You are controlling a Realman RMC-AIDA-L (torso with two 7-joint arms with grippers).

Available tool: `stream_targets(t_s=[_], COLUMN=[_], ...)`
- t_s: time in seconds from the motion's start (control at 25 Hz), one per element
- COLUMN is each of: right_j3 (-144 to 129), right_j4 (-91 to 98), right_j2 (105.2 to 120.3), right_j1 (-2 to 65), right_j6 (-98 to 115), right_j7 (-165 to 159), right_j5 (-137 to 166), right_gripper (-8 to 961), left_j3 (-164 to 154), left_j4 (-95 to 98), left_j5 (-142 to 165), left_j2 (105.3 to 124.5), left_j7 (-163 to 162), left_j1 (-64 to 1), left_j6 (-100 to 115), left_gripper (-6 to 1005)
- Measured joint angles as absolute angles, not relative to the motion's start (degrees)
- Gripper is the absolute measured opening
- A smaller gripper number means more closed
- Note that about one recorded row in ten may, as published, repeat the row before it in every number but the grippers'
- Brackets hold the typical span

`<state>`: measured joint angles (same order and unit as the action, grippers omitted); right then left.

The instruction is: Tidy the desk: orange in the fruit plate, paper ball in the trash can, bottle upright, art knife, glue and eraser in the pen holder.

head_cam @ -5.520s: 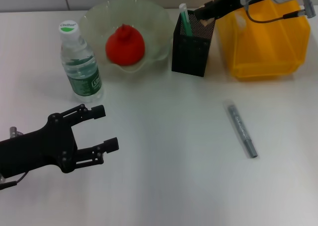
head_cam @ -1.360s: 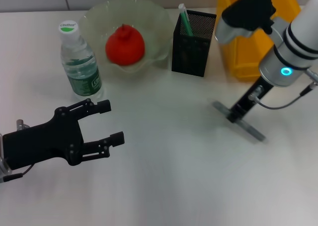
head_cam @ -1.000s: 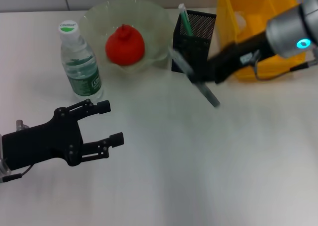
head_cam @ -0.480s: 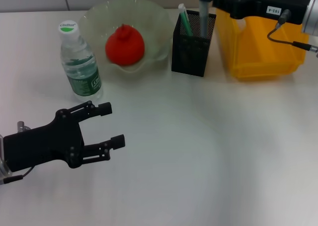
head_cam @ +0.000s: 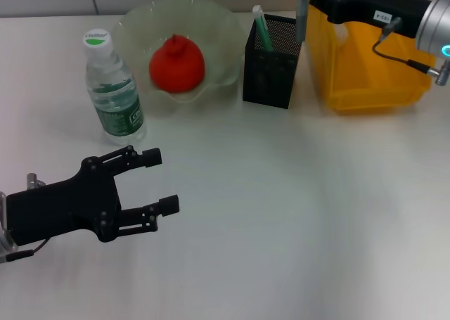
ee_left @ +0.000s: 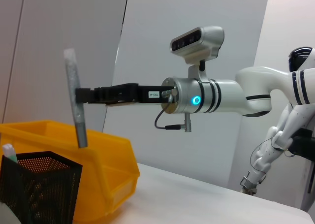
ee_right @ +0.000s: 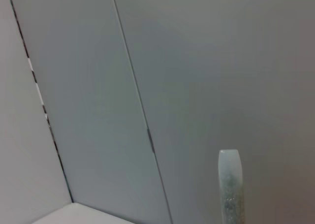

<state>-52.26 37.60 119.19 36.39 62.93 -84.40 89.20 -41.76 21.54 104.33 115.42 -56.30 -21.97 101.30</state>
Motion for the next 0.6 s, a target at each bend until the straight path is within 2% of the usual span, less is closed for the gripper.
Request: stream_targets(t_s=[0.6], right_j3=[-52.3], right_j4=[28.1], right_j2=[119.42], right_j1=[41.1], right_j6=[58.1], right_j7=[-73.3], right_j5=[85.3], right_gripper=[197], left_j3=[-41.8], left_j4=[21.5], left_j5=[104.3], left_j2=[115.39], left_j7=[-56.1], left_j1=[-21.9], left_j6=[101.8], left_gripper=[843])
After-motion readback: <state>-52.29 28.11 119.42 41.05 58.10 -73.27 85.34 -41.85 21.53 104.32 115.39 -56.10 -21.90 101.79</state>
